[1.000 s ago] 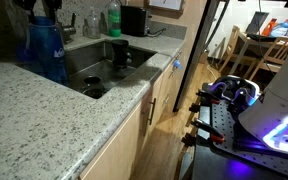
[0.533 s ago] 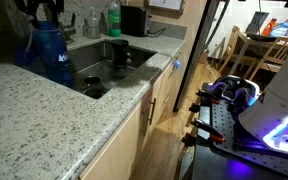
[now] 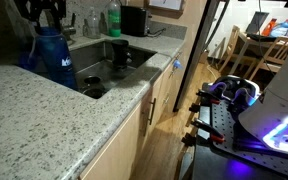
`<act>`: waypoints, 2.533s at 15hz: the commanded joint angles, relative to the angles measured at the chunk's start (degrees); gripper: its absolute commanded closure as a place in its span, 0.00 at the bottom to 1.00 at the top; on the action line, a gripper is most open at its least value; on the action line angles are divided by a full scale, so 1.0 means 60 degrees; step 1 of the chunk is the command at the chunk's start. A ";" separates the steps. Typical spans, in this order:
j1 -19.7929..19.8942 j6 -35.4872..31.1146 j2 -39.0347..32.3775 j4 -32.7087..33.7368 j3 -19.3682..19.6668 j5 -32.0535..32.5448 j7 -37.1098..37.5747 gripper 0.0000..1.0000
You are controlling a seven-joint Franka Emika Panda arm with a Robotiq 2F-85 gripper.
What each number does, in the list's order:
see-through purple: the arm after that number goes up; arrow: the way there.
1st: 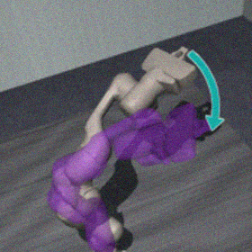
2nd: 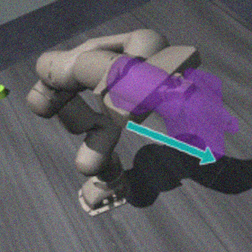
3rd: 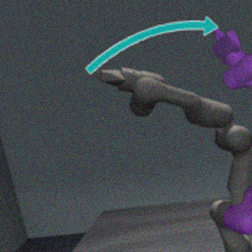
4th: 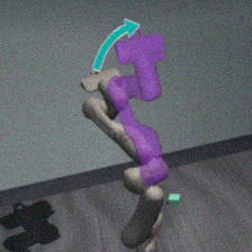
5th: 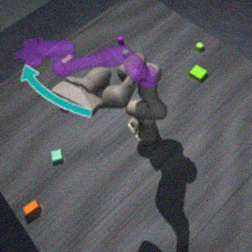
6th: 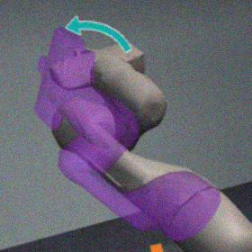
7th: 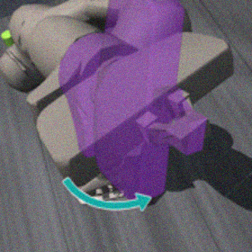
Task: Pick the blue bottle on the counter and put it in the sink
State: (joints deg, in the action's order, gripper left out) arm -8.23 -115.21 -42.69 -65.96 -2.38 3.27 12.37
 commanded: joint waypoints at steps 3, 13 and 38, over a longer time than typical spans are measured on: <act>-0.0024 0.0192 0.0538 -0.0502 0.0039 -0.0157 -0.0085 0.27; -0.0032 0.0237 0.0867 -0.0588 0.0048 -0.0144 -0.0055 0.00; -0.1299 0.2190 0.5599 -0.5054 -0.0826 0.0642 0.0413 0.00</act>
State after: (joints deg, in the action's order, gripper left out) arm -16.29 -101.35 -15.62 -89.40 -6.09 6.81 12.95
